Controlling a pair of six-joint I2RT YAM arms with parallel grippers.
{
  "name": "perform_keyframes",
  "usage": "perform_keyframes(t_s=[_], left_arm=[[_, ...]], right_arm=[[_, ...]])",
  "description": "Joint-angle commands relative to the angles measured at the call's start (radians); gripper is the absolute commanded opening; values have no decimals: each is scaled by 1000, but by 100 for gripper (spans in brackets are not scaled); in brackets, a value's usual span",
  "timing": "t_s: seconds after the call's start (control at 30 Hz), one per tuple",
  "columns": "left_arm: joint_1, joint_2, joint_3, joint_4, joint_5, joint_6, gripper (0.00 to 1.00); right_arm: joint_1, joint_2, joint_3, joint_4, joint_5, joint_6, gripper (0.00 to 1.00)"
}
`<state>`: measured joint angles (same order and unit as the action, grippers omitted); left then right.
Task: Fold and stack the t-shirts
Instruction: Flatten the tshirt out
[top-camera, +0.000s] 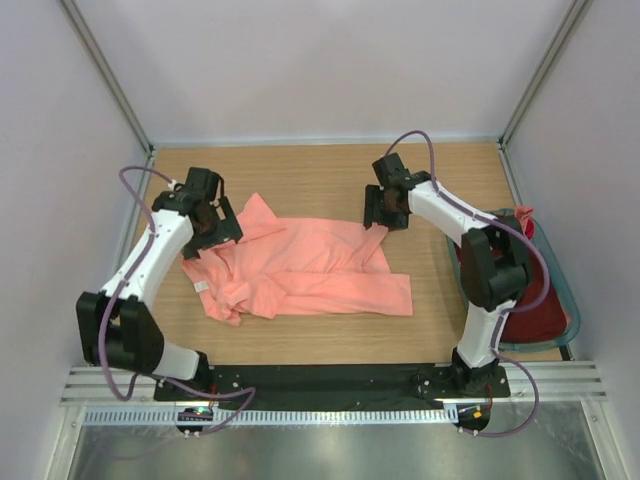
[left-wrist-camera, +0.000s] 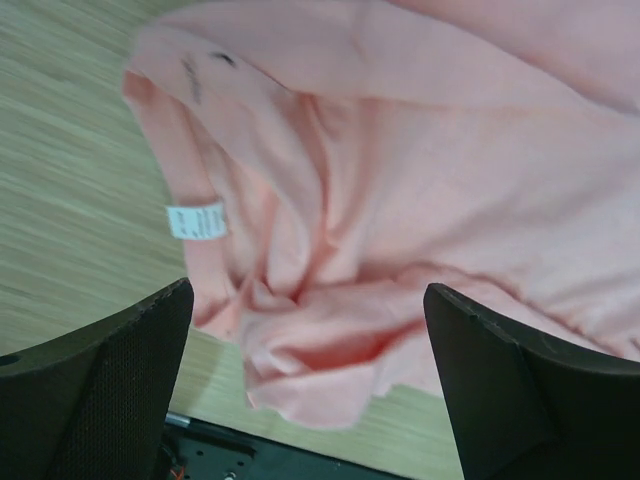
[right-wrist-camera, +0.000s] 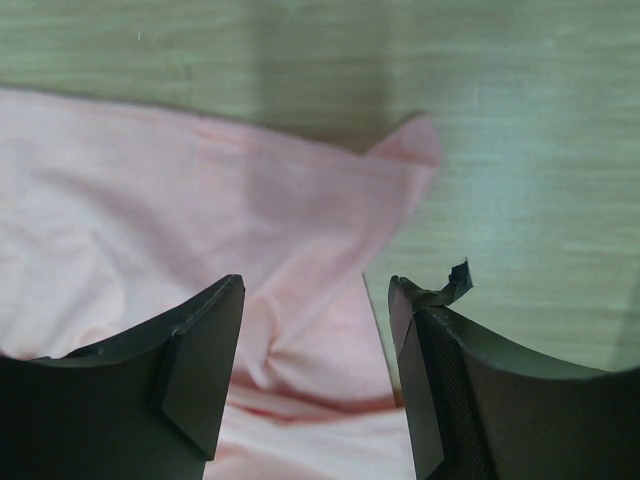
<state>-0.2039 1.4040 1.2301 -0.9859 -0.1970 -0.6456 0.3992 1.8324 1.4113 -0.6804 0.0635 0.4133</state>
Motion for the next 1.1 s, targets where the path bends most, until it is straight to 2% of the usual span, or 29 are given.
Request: perform_keyframes(t_s=[0.0,0.23,0.4,0.5,0.53,0.6,0.7,0.73,0.8,0.83,0.93,1.07], left_arm=[[125,99,26,65,-24,121,98],[153,352,103,130,50,181,99],[153,434,123,174,65,176,92],[155,481,158,177,82,176,84],[153,496,166,179,85,179,80],[153,529,201,170,105,185,71],[153,549,238,164,123,190,51],[153,546,249,158,123,195,42],[153,535,282,148,131,198,34],[153,529,298,135,133,204,27],[153,491,354,121,142,218,19],[153,484,451,127,157,225,16]], right_arm=[[-2,91,121,32,76,21,66],[-5,218,190,16,137,-27,67],[-7,251,184,45,134,-34,65],[-10,264,198,53,147,-42,55],[-13,268,201,64,148,-41,44],[-16,275,207,80,148,-27,36],[-22,278,221,91,147,-18,17],[-26,275,224,102,147,-19,3],[-29,268,239,99,170,-15,1],[-39,254,247,85,180,-11,1],[-56,199,236,93,240,7,1],[-75,107,235,157,306,2,1]])
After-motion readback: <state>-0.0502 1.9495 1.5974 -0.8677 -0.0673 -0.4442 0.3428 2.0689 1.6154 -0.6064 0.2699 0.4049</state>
